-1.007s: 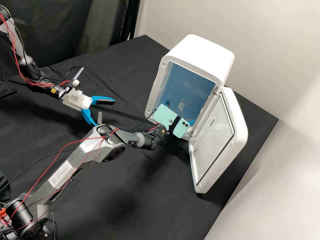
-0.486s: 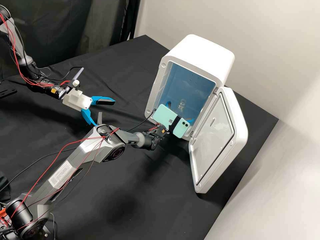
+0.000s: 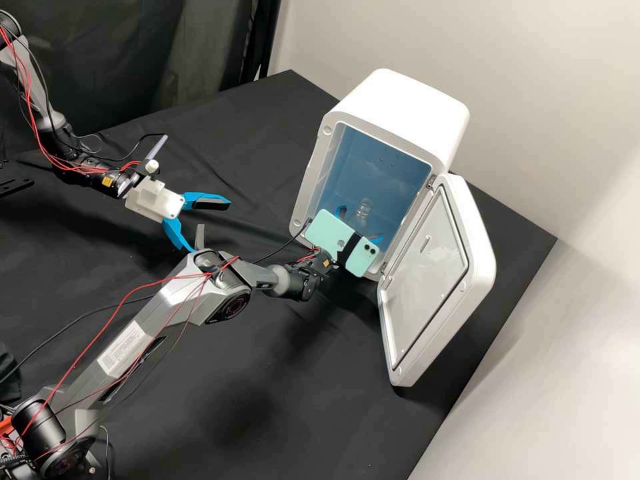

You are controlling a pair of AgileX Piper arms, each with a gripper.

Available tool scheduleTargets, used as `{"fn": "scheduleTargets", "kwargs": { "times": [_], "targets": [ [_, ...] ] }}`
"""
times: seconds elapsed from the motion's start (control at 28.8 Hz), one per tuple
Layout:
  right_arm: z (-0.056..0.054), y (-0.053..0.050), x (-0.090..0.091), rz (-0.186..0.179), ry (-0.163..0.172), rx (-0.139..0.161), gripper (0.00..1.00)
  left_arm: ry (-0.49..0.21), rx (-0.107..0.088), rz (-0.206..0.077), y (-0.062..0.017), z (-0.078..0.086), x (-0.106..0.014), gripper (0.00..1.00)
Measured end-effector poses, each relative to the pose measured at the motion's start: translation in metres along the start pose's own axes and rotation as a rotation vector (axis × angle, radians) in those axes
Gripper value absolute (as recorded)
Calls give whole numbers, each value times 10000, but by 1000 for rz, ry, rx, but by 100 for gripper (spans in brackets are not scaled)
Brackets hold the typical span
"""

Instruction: Take the flask out of the incubator

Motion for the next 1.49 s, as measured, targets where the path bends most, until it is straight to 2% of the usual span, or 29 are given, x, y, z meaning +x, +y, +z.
{"fn": "scheduleTargets", "kwargs": {
  "times": [0.49, 0.66, 1.49],
  "targets": [
    [5, 8, -2, 2, 1, -1, 0, 0, 0, 0, 0, 0, 0, 100],
    [14, 18, -6, -4, 5, -16, 0, 0, 0, 0, 0, 0, 0, 100],
    [14, 18, -6, -4, 5, -16, 0, -1, 0, 5, 15, 2, 11, 100]
  ]
}}
